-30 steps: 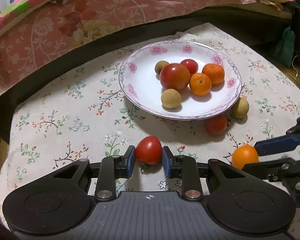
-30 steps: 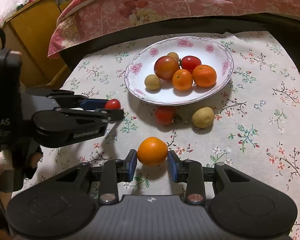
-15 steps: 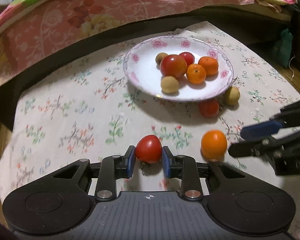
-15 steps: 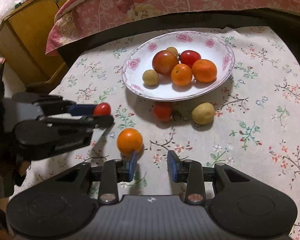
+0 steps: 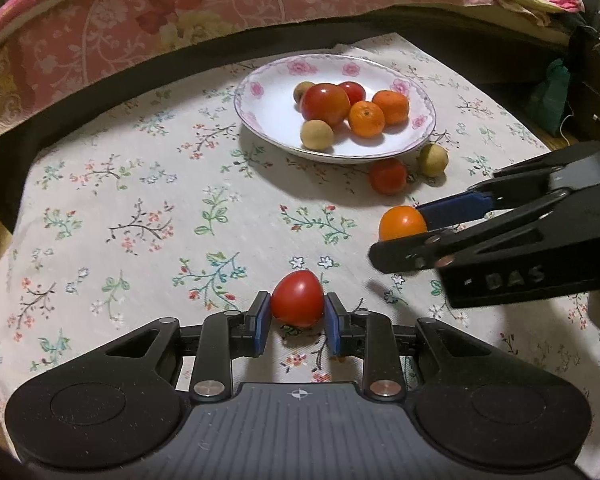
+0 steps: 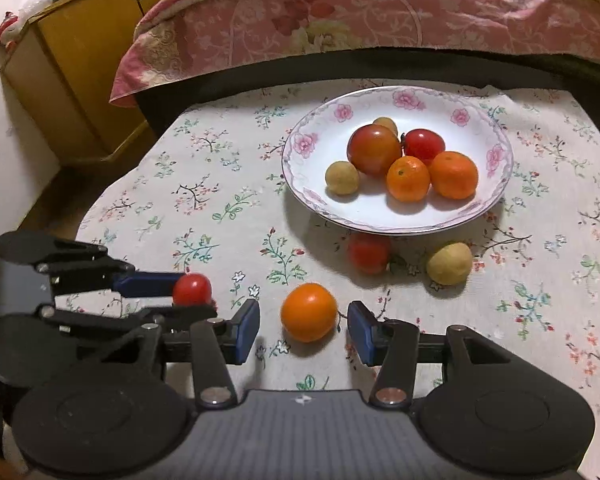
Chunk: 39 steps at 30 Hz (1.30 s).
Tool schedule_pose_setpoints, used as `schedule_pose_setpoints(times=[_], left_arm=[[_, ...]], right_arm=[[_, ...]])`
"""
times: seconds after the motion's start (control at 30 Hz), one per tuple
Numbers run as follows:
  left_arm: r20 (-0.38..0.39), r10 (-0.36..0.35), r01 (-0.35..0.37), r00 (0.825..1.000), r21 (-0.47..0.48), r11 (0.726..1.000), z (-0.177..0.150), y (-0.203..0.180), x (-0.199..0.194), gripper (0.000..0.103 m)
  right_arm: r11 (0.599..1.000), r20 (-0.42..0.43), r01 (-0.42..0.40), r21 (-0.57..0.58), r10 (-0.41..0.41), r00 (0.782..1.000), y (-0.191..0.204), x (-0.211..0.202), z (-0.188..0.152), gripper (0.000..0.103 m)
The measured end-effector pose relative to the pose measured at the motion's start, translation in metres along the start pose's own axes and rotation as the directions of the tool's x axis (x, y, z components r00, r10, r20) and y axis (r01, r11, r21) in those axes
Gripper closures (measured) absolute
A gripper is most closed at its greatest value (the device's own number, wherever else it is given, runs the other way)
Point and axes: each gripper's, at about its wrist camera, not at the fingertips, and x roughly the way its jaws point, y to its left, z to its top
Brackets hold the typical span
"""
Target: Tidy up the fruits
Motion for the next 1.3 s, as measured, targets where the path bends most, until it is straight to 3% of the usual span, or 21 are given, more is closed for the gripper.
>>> schedule_pose_setpoints(times=[0.13,0.3,0.4,0.47,0.7,0.93,1.1,1.3], left_arm=[[0.005,-0.003,0.002,1.000,0.015,1.000,0.001,-0.001,0.002,0.063],[0.008,0.014,-0.015,1.000,0.034,0.999,0.001,-0.004,0.004,0.049],[0.007,0.017,-0.017,1.000,0.031,0.999,0.003,-0.003,0.007,0.045],[0.006,0.015,-0.015,1.000,0.033,0.999,0.004,-0.003,0.007,0.046],[0.000,0.004,-0.004,1.000,0.048,0.999,0.004,-0.009,0.005,0.064],[0.003,0.007,-0.008,1.000,0.068,0.998,0.004,-0.011,0.005,0.064],[0.008,0.018,-0.019,1.000,0.079,0.997,0.004,-0.010,0.005,0.051],[0.006,0.014,-0.015,1.000,0.071,0.997,0.005,-0.008,0.006,0.052]], right_arm=[[1.000,-0.003,0.009,-0.022,-0.009,1.000,0.002,0.008,-0.001,0.056],[0.999,0.000,0.022,-0.037,-0.022,1.000,-0.001,0.008,-0.002,0.069],[0.998,-0.007,0.020,-0.056,-0.020,1.000,0.001,0.007,-0.001,0.069],[0.998,-0.010,0.014,-0.056,-0.015,1.000,0.001,0.006,-0.002,0.069],[0.998,-0.023,0.010,-0.055,-0.011,1.000,-0.001,-0.001,-0.005,0.070],[0.995,-0.039,0.021,-0.102,-0.025,0.999,0.002,-0.003,-0.010,0.070],[0.995,-0.043,0.008,-0.096,-0.013,0.999,-0.001,-0.002,-0.011,0.069],[0.994,-0.043,0.015,-0.105,-0.019,0.999,0.000,-0.002,-0.010,0.069]])
